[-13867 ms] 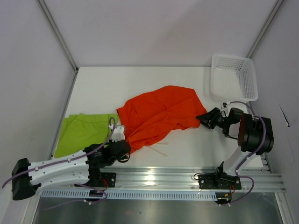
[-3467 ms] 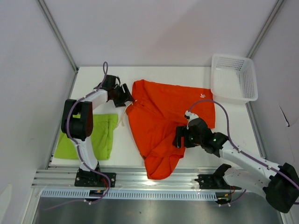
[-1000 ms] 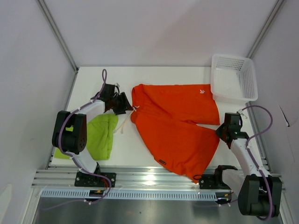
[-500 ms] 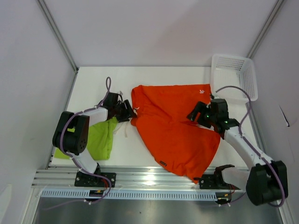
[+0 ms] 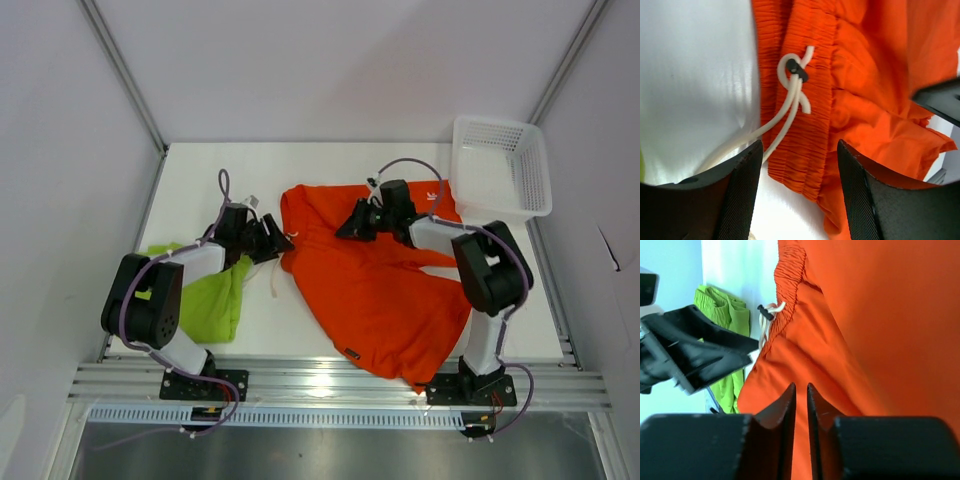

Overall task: Fold and stack the shorts
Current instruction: Flatten the shorts out

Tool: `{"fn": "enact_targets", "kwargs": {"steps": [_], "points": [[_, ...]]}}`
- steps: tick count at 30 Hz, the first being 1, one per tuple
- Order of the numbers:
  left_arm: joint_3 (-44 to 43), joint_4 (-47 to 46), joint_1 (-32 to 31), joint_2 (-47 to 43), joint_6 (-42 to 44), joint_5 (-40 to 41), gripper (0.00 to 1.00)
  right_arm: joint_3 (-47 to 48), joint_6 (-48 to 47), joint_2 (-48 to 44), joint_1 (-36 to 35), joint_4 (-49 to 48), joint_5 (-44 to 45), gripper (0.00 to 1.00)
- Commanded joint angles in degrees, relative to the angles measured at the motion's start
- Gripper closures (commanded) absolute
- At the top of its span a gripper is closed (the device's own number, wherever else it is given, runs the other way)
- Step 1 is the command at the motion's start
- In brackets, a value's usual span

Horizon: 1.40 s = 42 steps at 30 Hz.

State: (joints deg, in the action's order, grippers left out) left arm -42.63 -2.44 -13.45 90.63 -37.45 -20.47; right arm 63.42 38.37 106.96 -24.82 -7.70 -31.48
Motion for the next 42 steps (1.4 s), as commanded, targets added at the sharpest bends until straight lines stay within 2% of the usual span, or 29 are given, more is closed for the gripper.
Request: {"fn": "enact_targets", "kwargs": {"steps": [1,5,11,21,24,33,38,41,42], "points": [[1.1,-4.8,-0.4,-2.4,-1.1,-3.4,0.36,6.7,4.3,6.2,-2.2,-7.9,-5.3,0.85],[0.7,-5.3,-0.5,-1.5,-0.7,-4.1,0.36,14.2,3.2,13.5,-4.2,-3.2,-4.5,0.87],[0.8,-5.3,-1.5,-0.6,-1.0,-4.1,0.36,17.3,4.0,19.0,-3.9,0.1,-2.2,0.92],[3.5,1.8,-2.1,-4.9,-1.0,8.6,0.35,16.1,4.2,22.2,-2.4,-0.3,-0.7,0.97],[4.6,3.8,-2.1,-8.7,-1.0,11.6,0.34,16.0,4.2,22.3,-2.4,-0.6,-0.9,0.98],[8.3,7.6,-3.8,-20.4,-3.5,12.0,0.34,16.2,4.2,22.5,-2.4,-1.0,-0.9,0.98],[10.7,3.2,-5.0,-20.3,-7.7,6.0,0.34,16.1,4.6,22.8,-2.3,-1.6,-0.9,0.99],[11.5,2.8,-6.0,-18.8,-9.3,5.4,0.34,16.4,4.9,22.8,-2.3,-1.8,-1.2,0.99],[12.0,-0.3,-6.1,-18.6,-10.4,5.2,0.33,16.4,4.9,22.9,-2.3,-2.0,-1.3,0.99]]}}
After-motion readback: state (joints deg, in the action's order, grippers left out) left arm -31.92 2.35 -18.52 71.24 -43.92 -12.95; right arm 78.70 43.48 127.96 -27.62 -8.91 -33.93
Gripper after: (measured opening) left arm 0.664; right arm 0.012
